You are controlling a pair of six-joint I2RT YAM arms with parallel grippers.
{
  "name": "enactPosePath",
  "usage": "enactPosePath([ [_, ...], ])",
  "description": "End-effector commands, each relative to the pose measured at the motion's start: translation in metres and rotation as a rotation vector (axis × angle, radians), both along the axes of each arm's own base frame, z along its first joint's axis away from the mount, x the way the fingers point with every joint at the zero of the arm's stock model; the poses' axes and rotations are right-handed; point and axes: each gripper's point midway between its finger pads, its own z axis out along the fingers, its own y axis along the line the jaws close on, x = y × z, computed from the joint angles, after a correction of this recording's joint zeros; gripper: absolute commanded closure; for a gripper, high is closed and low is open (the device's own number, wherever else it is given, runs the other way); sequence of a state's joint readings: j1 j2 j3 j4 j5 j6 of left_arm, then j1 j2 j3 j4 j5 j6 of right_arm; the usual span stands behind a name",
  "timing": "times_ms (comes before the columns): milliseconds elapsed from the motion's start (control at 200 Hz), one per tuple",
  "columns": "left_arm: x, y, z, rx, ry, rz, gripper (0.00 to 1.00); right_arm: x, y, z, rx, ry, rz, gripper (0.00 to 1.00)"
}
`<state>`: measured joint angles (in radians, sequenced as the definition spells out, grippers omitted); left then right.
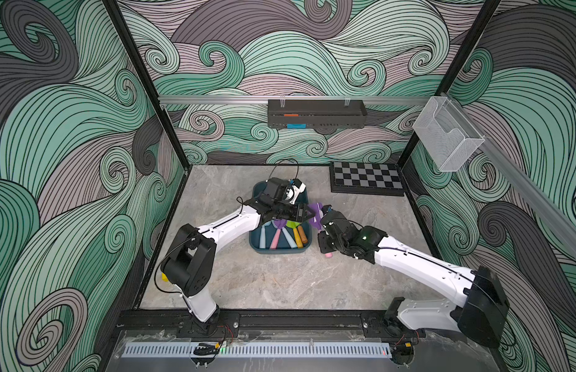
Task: Put the shovel into the storage box
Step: Place the shovel in the storage box.
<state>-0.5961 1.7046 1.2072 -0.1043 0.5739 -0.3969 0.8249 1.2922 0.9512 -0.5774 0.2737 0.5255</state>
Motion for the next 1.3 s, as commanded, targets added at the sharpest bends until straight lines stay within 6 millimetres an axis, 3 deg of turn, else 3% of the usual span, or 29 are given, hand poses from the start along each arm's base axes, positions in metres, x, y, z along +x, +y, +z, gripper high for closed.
enactPosePath([
  [0, 0.004, -0.012, 0.014, -0.047, -0.02, -0.023, 0.56, 0.001, 0.015, 0.012, 0.055, -0.025, 0.032, 1.0],
  [70, 0.004, -0.013, 0.013, -0.053, -0.012, -0.022, 0.66, 0.001, 0.019, 0.014, 0.061, -0.031, 0.037, 1.0],
  [180, 0.004, -0.014, 0.011, -0.06, -0.002, -0.017, 0.93, 0.002, 0.023, 0.014, 0.066, -0.034, 0.047, 1.0],
  [240, 0.004, -0.015, 0.011, -0.067, -0.001, -0.02, 1.0, 0.003, 0.025, 0.013, 0.068, -0.034, 0.05, 1.0],
  [325, 0.003, -0.015, 0.012, -0.068, -0.001, -0.022, 1.0, 0.004, 0.027, 0.013, 0.07, -0.042, 0.055, 1.0],
  [360, 0.004, -0.014, 0.012, -0.067, -0.005, -0.02, 1.0, 0.005, 0.027, 0.014, 0.07, -0.049, 0.055, 0.86],
  [425, 0.006, -0.012, 0.016, -0.072, -0.011, -0.017, 1.0, 0.006, 0.027, 0.019, 0.082, -0.072, 0.058, 0.76],
  [475, 0.01, -0.009, 0.019, -0.077, -0.017, -0.014, 1.0, 0.006, 0.025, 0.025, 0.09, -0.096, 0.058, 0.59],
  [505, 0.013, -0.006, 0.022, -0.079, -0.018, -0.009, 1.0, 0.006, 0.023, 0.029, 0.094, -0.109, 0.053, 0.54],
  [650, 0.036, 0.031, 0.044, -0.068, -0.05, 0.028, 1.0, 0.001, 0.011, 0.044, 0.119, -0.167, 0.051, 0.5],
  [746, 0.049, 0.063, 0.053, -0.006, -0.069, 0.025, 1.0, -0.005, 0.001, 0.043, 0.121, -0.179, 0.039, 0.47],
  [961, 0.06, 0.126, 0.023, 0.223, -0.059, 0.04, 1.0, -0.011, -0.016, 0.015, 0.093, -0.136, 0.008, 0.45],
  [1066, 0.065, 0.138, 0.007, 0.28, -0.065, 0.03, 1.0, -0.013, -0.021, 0.006, 0.085, -0.117, 0.007, 0.45],
  [1291, 0.079, 0.144, -0.03, 0.367, -0.019, -0.022, 1.0, -0.018, -0.035, -0.003, 0.087, -0.108, -0.012, 0.45],
])
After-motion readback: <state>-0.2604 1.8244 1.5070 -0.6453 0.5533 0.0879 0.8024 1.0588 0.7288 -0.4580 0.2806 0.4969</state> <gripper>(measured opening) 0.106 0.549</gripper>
